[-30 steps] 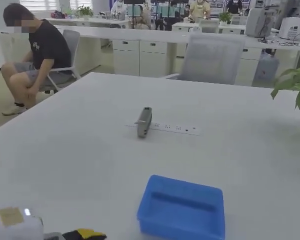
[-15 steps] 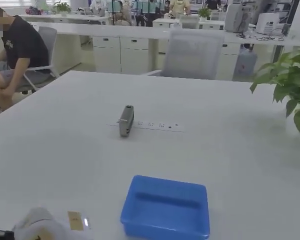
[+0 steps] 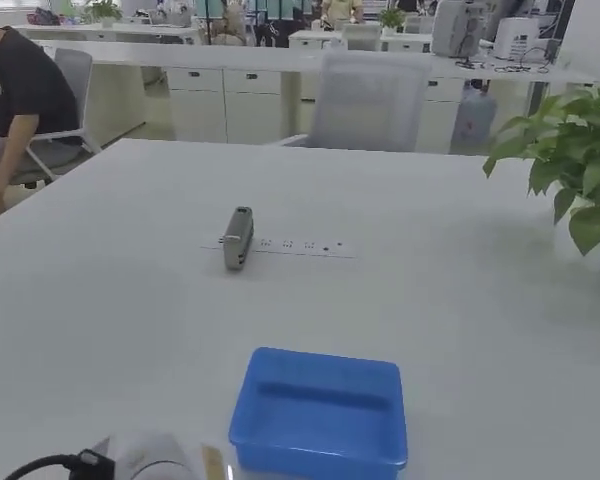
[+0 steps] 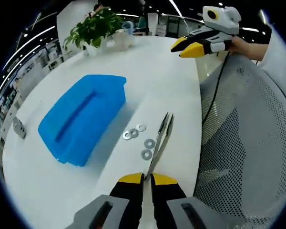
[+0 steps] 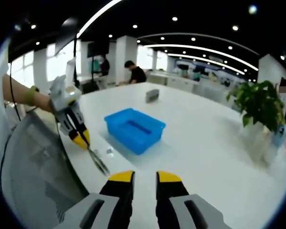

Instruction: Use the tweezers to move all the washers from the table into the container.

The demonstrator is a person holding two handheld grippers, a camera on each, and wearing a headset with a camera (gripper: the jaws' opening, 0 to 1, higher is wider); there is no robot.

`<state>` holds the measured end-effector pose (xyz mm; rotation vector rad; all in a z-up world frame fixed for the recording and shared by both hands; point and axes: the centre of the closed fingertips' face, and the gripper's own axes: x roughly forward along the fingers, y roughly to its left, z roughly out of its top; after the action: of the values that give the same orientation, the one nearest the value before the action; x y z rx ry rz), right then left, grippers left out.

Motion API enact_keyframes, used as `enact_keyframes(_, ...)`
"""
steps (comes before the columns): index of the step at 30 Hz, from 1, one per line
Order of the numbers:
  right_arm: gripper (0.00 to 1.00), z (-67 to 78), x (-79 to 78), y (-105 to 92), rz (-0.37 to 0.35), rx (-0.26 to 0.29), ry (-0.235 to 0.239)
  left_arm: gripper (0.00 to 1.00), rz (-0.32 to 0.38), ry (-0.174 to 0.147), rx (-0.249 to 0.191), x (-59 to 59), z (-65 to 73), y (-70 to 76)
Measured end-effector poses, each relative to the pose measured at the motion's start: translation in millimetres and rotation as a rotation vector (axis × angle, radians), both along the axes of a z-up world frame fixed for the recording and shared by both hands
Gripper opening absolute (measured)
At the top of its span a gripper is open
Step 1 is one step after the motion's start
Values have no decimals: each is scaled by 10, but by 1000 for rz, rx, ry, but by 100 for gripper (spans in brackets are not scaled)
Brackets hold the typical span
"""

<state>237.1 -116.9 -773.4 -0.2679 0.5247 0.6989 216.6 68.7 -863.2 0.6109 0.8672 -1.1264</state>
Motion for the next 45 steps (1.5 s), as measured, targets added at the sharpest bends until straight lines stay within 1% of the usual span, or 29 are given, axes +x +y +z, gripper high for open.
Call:
enact_keyframes(2,13,-6,3,-3,2,-2,-1,0,-31,-12,28,2,-23,7)
enact_keyframes(3,13,-11,5,-4,3,-3,-1,0,-72,-34,27,9,-7,-16)
enact_keyframes(4,13,-13,6,-6,4,-4,-1,0,-55,-24,32,1,-16,-6)
enact_keyframes(5,13,-15,6,-5,5,-4,-1,0,-106,-30,40,-25,-12,-11)
enact_keyframes(6,12,-19,6,-6,6,-5,1,0,-143,-42,49,-38,-13,-14)
enact_keyframes(7,11,-30,5,-9,7,-10,4,0,-167,-64,63,-37,-10,-12)
enact_keyframes(8,11,-33,5,-10,7,-11,5,0,-176,-67,67,-54,-7,-14)
enact_keyframes(9,11,-35,5,-8,8,-11,5,0,-179,-81,67,-54,7,-18)
enact_keyframes(10,11,-35,5,-7,10,-10,5,0,-192,-97,66,-58,44,-24)
enact_keyframes(11,11,-36,5,-7,10,-11,5,0,-197,-98,60,-73,75,-32)
enact_keyframes(13,10,-38,7,-12,9,-10,5,0,-207,-115,48,-84,167,-41)
enact_keyframes(15,10,-39,9,-17,7,-9,5,0,-203,-125,34,-89,272,-46)
enact_keyframes(18,10,-33,8,-19,4,-6,4,0,-199,-145,6,-102,471,-68)
enact_keyframes(19,10,-29,6,-16,4,-5,4,0,-199,-147,5,-105,495,-69)
enact_keyframes(21,9,-28,2,-13,4,-5,6,0,-200,-148,0,-130,602,-78)
enact_keyframes(22,9,-27,0,-13,5,-5,6,0,-202,-152,-7,-142,665,-93)
enact_keyframes(26,9,-7,-1,-12,2,-1,-1,0,-209,-159,-21,-188,820,-156)
enact_keyframes(29,9,11,4,-20,-6,6,-6,0,-215,-151,-41,-237,928,-232)
enact_keyframes(32,8,28,9,-24,-11,14,-11,0,-220,-147,-40,-260,971,-275)
enact_keyframes(34,8,31,10,-25,-12,16,-12,0,-211,-136,-47,-264,998,-289)
enact_keyframes(35,8,33,11,-25,-12,16,-13,0,-181,-115,-78,-267,1031,-318)
enact_keyframes(36,8,37,11,-23,-12,19,-14,0,-165,-106,-93,-262,1062,-327)
enact_keyframes(39,8,41,14,-31,-13,19,-18,0,-154,-110,-101,-238,1115,-322)
enact_keyframes(45,8,48,15,-26,-11,28,-20,0,-139,-119,-90,-181,1189,-265)
